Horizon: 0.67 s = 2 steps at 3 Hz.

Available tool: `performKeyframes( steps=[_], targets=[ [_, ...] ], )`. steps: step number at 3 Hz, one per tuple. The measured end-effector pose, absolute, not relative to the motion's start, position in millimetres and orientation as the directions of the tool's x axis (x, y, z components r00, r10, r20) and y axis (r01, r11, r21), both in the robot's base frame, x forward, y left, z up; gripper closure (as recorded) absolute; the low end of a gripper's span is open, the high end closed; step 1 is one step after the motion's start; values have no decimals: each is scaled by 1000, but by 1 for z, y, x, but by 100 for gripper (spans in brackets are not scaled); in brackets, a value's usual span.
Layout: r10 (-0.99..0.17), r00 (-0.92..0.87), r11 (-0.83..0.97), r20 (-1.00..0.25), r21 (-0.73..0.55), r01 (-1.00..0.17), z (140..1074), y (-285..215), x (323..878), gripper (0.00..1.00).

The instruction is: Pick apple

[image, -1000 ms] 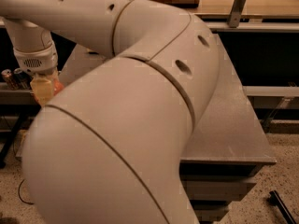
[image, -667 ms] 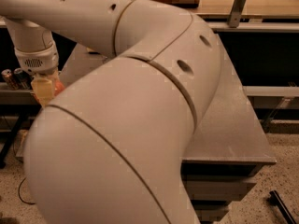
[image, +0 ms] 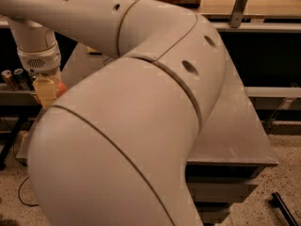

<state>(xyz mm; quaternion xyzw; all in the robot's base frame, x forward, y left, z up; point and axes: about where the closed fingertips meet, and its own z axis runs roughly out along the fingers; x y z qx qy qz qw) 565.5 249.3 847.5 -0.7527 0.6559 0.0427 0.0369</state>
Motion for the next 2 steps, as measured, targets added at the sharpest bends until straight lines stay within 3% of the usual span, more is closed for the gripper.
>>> performKeyframes(
  steps=[1, 2],
  targets=[
    [-984, 132, -133, -115, -2, -991, 847, 248, 567, 46],
    [-985, 129, -130, -117, -3, -992, 847, 246, 568, 69]
  ],
)
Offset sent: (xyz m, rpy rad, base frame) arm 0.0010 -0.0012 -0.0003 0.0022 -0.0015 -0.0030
